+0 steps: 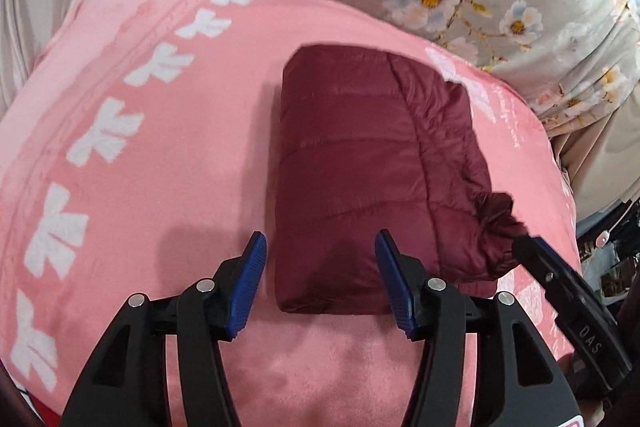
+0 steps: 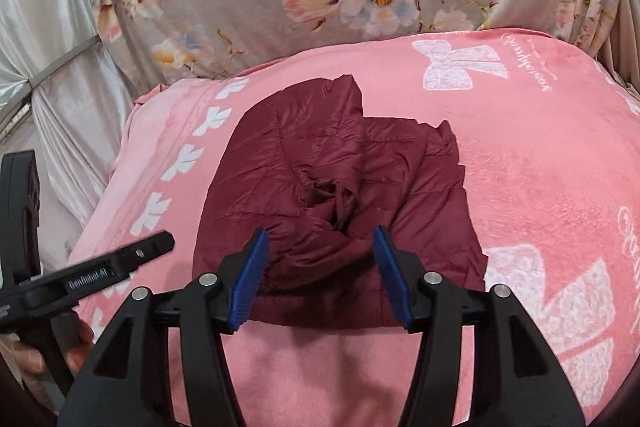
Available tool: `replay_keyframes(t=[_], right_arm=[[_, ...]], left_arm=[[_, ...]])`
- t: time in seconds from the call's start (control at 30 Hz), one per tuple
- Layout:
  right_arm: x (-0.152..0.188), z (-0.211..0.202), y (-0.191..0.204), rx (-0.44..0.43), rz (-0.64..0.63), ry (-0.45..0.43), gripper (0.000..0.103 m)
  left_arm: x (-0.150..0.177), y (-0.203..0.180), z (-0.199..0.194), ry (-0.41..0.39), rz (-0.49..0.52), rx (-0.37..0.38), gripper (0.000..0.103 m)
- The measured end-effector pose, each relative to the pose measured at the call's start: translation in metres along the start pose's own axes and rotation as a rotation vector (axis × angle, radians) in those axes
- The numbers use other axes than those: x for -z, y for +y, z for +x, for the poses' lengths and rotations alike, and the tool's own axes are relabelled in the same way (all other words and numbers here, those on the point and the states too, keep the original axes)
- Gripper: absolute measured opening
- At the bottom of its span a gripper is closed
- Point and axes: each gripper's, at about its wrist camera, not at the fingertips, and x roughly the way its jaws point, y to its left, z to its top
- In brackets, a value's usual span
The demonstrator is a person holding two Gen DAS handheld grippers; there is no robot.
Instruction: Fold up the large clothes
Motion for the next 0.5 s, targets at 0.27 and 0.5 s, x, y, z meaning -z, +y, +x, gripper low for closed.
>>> replay_keyframes(t=[0.27, 0.5], right_arm=[[0.002, 0.031, -0.032, -0.06, 0.093, 0.081, 0.007], [0.016, 0.009, -0.073, 0.068, 0.136, 0.064, 0.003]], left_arm=[[0.008, -0.01, 0.034, 0.076, 0.01, 0.014, 0.054], [0.011, -0.023, 0.049, 0.106, 0.047, 0.01, 0.054]])
